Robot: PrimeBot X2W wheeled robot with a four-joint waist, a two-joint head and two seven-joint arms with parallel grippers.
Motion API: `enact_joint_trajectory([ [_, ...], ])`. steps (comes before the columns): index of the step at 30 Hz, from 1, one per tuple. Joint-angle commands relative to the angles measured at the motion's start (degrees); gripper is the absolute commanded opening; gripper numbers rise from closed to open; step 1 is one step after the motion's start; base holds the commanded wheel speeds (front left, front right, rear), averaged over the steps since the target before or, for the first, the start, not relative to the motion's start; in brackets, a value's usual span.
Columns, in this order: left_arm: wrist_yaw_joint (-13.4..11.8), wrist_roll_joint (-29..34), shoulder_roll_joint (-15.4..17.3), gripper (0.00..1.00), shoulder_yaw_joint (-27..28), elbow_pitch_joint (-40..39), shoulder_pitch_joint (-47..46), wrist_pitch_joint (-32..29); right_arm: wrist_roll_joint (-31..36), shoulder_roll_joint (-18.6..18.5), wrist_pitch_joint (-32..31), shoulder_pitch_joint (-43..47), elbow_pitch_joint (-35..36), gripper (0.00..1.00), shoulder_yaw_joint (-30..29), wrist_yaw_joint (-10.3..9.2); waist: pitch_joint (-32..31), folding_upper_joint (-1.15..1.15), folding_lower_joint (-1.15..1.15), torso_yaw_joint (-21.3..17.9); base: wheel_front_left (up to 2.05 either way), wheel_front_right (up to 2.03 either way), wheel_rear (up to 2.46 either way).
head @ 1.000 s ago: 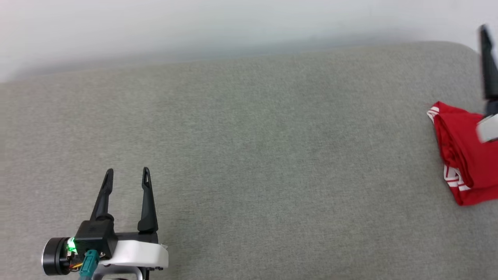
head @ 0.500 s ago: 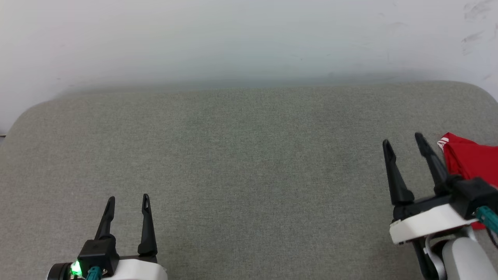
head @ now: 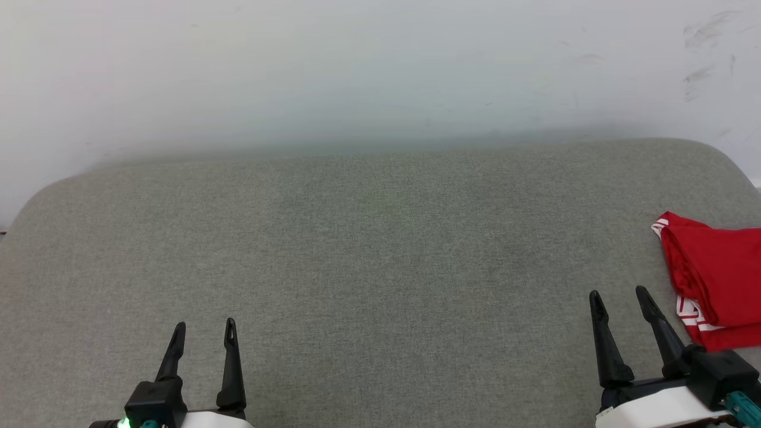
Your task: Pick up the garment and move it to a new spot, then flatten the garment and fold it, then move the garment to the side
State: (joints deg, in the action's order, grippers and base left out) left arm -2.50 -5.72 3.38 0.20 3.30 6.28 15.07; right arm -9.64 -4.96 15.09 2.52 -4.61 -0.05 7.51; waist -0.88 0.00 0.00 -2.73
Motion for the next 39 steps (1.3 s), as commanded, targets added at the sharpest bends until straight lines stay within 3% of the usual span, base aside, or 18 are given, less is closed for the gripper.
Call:
enact_joint_trajectory([
  [1, 0.47, -0.09, -0.06, 1.00, 0.15, 0.11, 0.57, 0.11, 0.28, 0.42, 0.05, 0.91, 0.39, 1.00, -0.26, -0.05, -0.15, 0.00, 0.00, -0.07, 0.00, 0.00, 0.00],
  [11, 0.90, -0.50, -0.28, 1.00, 0.27, 0.93, 0.68, 0.11, 0.47, 0.89, 0.05, 2.10, 0.27, 1.00, -0.76, -0.05, -0.62, 0.00, 0.00, 0.19, 0.00, 0.00, 0.00],
  [12, 1.00, -0.36, -0.22, 0.00, 0.16, 1.03, 0.41, 0.00, 0.57, 0.61, 0.00, 1.57, 0.16, 0.00, -0.63, 0.00, -0.63, 0.00, 0.00, 0.18, 0.00, 0.00, 0.00],
  [16, 1.05, -0.95, -0.44, 0.00, 0.17, 3.26, 0.78, -0.46, 0.12, 0.62, -0.13, 1.97, -1.81, 0.00, -0.48, 0.01, -0.63, 0.00, 0.01, 0.20, 0.00, 0.00, 0.00],
  [39, 3.59, -24.94, -0.44, 0.00, 1.93, 5.28, -3.11, -6.40, -23.71, 0.49, -5.59, -1.22, -3.83, 0.00, -1.48, 0.00, -0.33, 0.00, 0.01, 0.64, 0.00, 0.00, 0.00],
])
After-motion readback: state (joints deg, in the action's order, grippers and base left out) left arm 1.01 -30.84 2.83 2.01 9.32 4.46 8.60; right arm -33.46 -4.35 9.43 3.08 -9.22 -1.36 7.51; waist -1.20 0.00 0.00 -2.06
